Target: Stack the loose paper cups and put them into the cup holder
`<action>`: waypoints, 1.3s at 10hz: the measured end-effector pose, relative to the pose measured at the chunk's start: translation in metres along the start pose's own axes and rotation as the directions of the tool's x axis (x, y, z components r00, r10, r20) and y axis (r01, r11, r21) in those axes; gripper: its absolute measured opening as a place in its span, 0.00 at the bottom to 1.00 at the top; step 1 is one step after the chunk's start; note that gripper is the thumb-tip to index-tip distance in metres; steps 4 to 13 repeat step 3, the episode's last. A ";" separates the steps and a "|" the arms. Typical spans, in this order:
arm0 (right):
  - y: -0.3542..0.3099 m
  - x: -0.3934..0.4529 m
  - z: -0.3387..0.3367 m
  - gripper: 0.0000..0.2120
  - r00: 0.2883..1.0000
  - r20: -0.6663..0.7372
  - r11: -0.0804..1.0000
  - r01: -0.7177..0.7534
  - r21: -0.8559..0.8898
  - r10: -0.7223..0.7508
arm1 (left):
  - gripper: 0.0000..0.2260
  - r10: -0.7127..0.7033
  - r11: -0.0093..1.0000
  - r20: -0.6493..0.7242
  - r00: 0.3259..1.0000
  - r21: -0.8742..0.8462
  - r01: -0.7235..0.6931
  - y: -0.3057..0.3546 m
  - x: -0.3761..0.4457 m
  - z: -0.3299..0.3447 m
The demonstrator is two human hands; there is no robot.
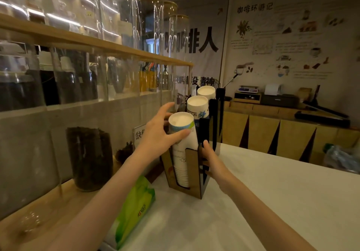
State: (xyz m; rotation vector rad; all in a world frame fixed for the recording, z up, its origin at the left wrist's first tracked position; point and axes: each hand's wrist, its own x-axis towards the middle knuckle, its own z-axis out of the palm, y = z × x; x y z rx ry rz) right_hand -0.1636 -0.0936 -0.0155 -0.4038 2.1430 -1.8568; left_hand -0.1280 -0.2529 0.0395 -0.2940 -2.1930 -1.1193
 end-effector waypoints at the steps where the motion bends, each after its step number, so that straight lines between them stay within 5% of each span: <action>1: 0.002 -0.003 -0.005 0.26 0.999 -0.003 0.998 -0.041 -0.055 0.041 | 0.25 0.024 0.988 0.058 0.998 0.149 -0.032 0.006 0.004 0.005; 2: -0.018 -0.010 -0.020 0.26 0.991 0.017 0.977 -0.129 -0.167 0.133 | 0.21 0.014 0.965 0.094 0.995 0.261 -0.038 0.024 0.019 0.005; 3: -0.047 -0.028 -0.047 0.18 0.987 -0.138 0.964 0.047 -0.260 -0.085 | 0.19 0.029 0.946 0.104 0.994 0.318 -0.060 0.053 0.040 0.001; 13: -0.047 -0.028 -0.047 0.18 0.987 -0.138 0.964 0.047 -0.260 -0.085 | 0.19 0.029 0.946 0.104 0.994 0.318 -0.060 0.053 0.040 0.001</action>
